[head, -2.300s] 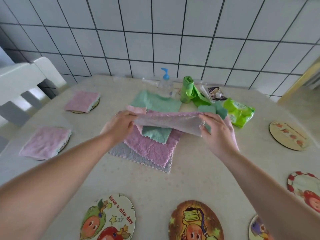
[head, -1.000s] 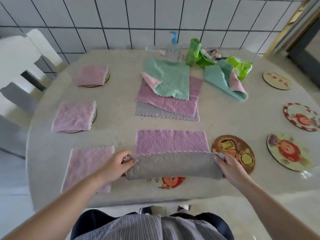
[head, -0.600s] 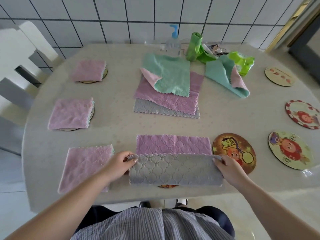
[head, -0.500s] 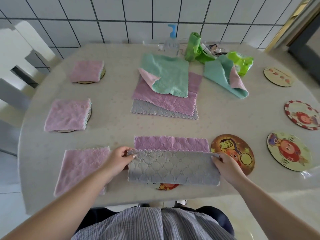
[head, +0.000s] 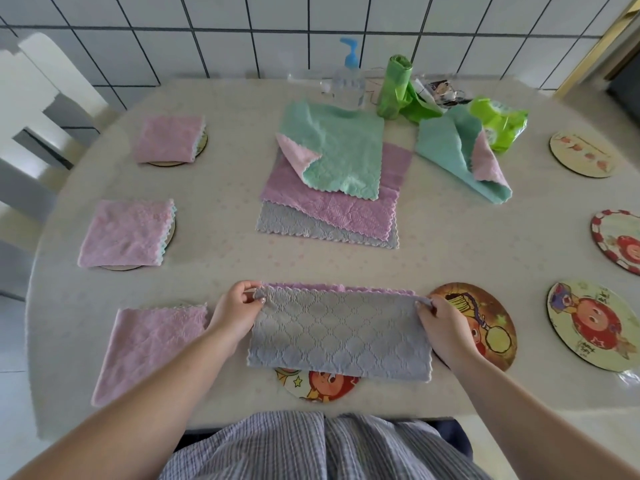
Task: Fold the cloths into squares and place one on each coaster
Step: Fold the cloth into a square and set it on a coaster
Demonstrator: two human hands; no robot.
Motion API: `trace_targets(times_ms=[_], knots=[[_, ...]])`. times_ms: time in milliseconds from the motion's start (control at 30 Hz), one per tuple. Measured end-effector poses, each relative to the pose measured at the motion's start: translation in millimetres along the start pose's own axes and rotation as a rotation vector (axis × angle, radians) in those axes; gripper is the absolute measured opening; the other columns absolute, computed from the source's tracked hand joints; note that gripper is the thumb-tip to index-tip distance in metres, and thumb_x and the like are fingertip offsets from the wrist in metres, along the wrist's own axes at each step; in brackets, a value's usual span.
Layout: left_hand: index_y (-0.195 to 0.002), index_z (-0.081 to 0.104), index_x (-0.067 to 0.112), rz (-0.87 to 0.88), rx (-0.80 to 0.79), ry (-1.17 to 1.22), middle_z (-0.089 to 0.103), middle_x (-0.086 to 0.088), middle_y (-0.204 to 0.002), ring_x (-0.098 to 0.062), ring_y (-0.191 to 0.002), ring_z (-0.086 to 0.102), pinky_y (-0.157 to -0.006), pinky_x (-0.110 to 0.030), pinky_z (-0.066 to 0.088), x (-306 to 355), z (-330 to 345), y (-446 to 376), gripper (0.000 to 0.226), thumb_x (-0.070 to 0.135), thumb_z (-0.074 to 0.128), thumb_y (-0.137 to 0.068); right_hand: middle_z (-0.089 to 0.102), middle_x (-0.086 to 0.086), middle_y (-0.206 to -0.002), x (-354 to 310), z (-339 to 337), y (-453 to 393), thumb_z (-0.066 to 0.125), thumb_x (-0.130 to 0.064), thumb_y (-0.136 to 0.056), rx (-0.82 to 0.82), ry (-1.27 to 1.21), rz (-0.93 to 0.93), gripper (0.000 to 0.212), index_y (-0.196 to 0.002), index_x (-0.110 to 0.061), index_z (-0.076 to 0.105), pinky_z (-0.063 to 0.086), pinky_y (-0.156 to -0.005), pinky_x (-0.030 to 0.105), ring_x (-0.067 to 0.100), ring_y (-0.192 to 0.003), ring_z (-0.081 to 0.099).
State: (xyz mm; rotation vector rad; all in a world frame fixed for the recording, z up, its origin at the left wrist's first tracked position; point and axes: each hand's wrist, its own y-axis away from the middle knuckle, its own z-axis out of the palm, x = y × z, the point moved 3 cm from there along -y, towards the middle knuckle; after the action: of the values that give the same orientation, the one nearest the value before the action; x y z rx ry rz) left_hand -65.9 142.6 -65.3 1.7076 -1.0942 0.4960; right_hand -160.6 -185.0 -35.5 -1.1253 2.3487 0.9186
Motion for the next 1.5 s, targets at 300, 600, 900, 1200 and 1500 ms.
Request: trace_targets(times_ms=[300, 600, 900, 1200, 1500], knots=[[-0.107, 0.053, 0.030, -0.011, -0.012, 0.023, 0.063, -0.001, -0.111, -0.020, -0.099, 0.061, -0.092, -0.046, 0.049, 3.0, 0.3, -11.4, 0.026, 0.012, 0.058, -0.089, 0.060, 0.007, -0.075, -7.8, 3.5, -12.8, 0.043, -0.025, -0.096, 0.013, -0.033, 0.000, 0.022, -0.086, -0.012, 0.058, 0.037, -0.054, 0.032, 0.024, -0.069, 0.055], [-0.121, 0.051, 0.021, 0.026, -0.017, -0.020, 0.059, -0.002, -0.112, -0.015, -0.096, 0.056, -0.083, -0.030, 0.044, 4.4, 2.4, -15.0, 0.033, 0.011, 0.056, -0.091, 0.045, 0.004, -0.062, -6.2, 5.5, -15.9, 0.044, -0.021, -0.094, 0.054, -0.048, 0.043, 0.027, -0.070, -0.009, 0.045, 0.026, -0.050, 0.031, 0.017, -0.056, 0.038], [-0.126, 0.049, 0.017, 0.467, 0.184, -0.376, 0.047, 0.005, -0.125, -0.004, -0.112, 0.043, -0.100, -0.029, 0.037, 30.9, 0.1, 15.6, 0.037, 0.021, 0.055, -0.090, 0.055, 0.003, -0.118, -13.5, 6.9, -6.2, 0.051, -0.027, -0.093, 0.144, -0.053, -0.051, 0.033, -0.126, -0.024, 0.050, 0.046, -0.075, 0.029, 0.017, -0.095, 0.055], [-0.148, 0.016, 0.021, 0.897, -0.288, -0.984, 0.012, 0.004, -0.156, -0.012, -0.144, -0.005, -0.117, -0.036, -0.009, 4.9, 89.6, 70.7, 0.055, 0.037, 0.029, -0.096, 0.032, 0.001, -0.150, -40.8, 90.7, 48.8, 0.033, -0.038, -0.094, -0.091, 0.549, -0.634, 0.050, -0.141, -0.020, 0.035, 0.019, -0.113, 0.054, 0.017, -0.141, 0.016], [-0.146, 0.023, 0.010, 0.964, -0.205, -1.163, 0.018, -0.009, -0.155, -0.022, -0.144, 0.010, -0.111, -0.044, 0.012, -18.5, 72.7, 54.0, 0.068, 0.054, 0.025, -0.094, 0.020, 0.006, -0.155, 1.4, 85.9, 46.8, 0.022, -0.063, -0.091, -0.041, 0.726, -0.522, 0.066, -0.145, -0.026, 0.023, 0.004, -0.110, 0.051, 0.019, -0.143, 0.005]])
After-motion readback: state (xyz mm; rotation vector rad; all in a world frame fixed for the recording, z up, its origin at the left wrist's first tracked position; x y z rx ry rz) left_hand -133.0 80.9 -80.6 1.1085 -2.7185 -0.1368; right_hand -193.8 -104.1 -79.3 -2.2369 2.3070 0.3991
